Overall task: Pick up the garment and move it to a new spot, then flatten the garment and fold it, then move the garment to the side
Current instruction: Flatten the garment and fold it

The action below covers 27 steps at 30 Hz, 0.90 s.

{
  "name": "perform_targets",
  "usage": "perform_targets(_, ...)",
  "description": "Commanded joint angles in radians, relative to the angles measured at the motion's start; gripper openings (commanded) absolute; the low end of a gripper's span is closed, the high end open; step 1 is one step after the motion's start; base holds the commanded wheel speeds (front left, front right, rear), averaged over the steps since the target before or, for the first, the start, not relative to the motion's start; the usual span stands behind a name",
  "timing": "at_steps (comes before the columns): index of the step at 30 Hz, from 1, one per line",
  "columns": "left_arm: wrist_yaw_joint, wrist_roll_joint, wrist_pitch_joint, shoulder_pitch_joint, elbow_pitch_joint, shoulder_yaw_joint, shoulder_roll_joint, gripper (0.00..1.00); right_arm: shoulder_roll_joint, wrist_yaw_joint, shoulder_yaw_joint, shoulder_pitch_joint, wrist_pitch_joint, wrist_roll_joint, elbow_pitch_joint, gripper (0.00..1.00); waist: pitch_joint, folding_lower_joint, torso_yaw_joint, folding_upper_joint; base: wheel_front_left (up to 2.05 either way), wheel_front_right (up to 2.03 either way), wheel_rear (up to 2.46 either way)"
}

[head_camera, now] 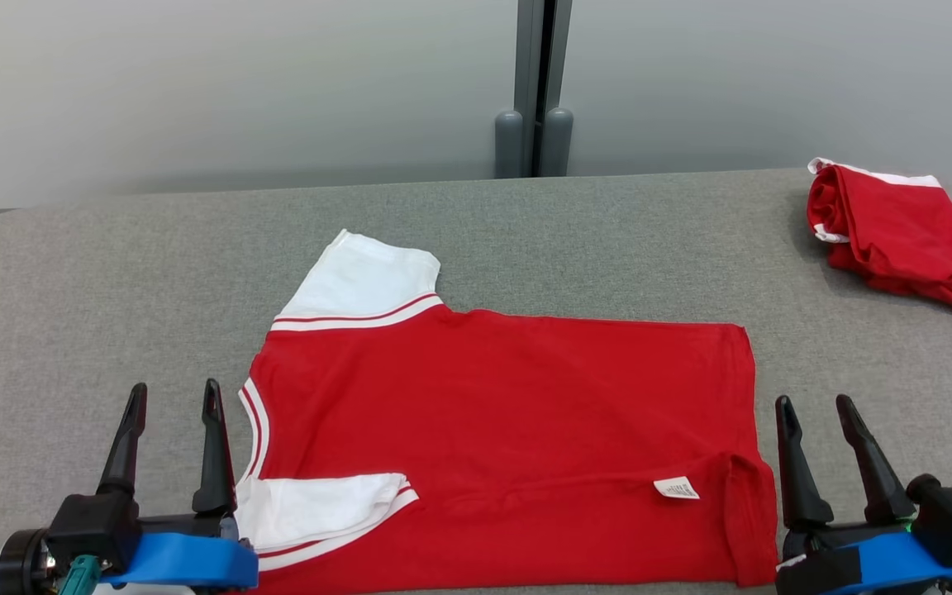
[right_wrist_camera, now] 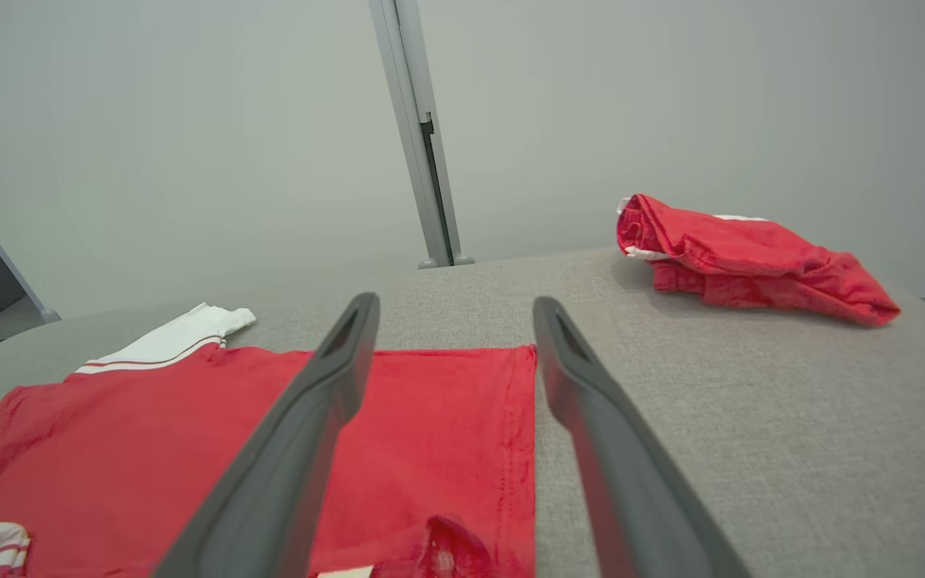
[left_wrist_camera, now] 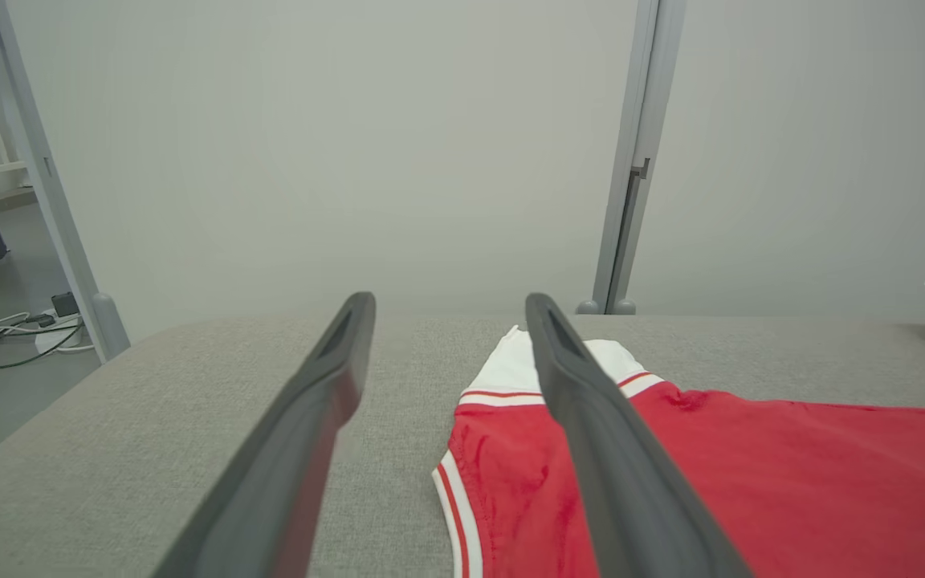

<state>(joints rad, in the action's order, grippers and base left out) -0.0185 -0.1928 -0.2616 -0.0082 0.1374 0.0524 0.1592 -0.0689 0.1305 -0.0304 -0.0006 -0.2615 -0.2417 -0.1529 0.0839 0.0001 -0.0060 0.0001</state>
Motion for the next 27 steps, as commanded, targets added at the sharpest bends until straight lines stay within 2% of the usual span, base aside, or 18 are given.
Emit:
perform_targets(1,-0.003,0.006,-0.004,0.006,0.005,-0.007,-0.001,1.0,0.003,0.001,-0.001,0.009,-0.004,0.007,0.003,1.0,-0.001,-0.0001,0.001,-0.0001,0.0,0.0,0.0)
perform_targets(13,-0.064,0.066,-0.004,0.023,0.036,-0.086,-0.058,1.0,0.017,0.001,0.005,0.039,-0.004,0.033,-0.013,1.0,-0.015,-0.0001,0.006,-0.0001,0.0,0.0,0.0)
perform_targets(24,-0.09,0.09,-0.004,-0.02,0.061,-0.111,-0.076,1.0,0.018,0.001,-0.017,-0.005,-0.004,0.029,-0.037,1.0,-0.013,-0.0001,0.001,-0.0001,0.0,0.0,0.0)
perform_targets(27,-0.1,0.081,-0.004,-0.079,0.082,-0.11,-0.059,1.0,0.003,0.001,-0.019,-0.037,-0.004,0.034,-0.041,1.0,-0.005,-0.0001,0.001,-0.0001,0.0,0.0,0.0)
